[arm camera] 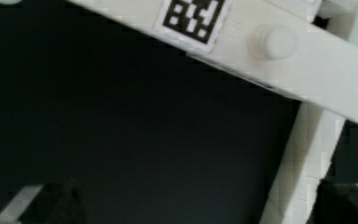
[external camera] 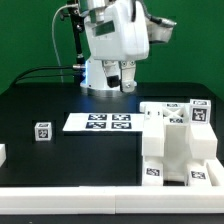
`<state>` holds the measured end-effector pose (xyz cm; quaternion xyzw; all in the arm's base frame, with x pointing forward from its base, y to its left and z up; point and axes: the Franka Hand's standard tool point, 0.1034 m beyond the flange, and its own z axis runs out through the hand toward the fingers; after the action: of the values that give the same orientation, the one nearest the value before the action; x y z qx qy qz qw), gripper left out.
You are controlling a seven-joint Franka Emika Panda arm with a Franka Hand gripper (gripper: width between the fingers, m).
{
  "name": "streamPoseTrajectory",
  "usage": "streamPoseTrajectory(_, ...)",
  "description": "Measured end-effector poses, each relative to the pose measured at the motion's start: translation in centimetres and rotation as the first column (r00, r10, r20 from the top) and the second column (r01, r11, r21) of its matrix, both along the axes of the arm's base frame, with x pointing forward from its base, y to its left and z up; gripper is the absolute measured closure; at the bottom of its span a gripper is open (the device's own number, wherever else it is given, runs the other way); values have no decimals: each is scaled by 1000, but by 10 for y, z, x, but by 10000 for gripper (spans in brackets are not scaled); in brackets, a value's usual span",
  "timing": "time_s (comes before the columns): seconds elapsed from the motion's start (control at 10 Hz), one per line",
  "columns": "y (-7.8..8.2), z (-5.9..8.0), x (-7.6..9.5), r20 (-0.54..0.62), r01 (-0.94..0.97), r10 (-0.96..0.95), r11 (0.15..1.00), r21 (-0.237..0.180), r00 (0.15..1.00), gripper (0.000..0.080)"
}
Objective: Assemble chair
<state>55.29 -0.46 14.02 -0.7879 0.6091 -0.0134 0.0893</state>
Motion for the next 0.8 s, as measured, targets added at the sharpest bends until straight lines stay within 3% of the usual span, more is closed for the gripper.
streamPoseTrajectory(0.3,-2,-1,-1,23,-227,228,973,-36,973,151)
streamPoseTrajectory(0.4,-14,-4,-6,40,-231,232,973,-29,972,151)
streamPoseTrajectory(0.6,-61,-11,-26,8,-189,189,982,19,982,151)
streamPoseTrajectory(0.7,-73,-14,-28,2,-128,128,992,22,992,151)
streamPoseTrajectory(0.8,-73,-17,-28,-7,-34,34,999,23,999,151)
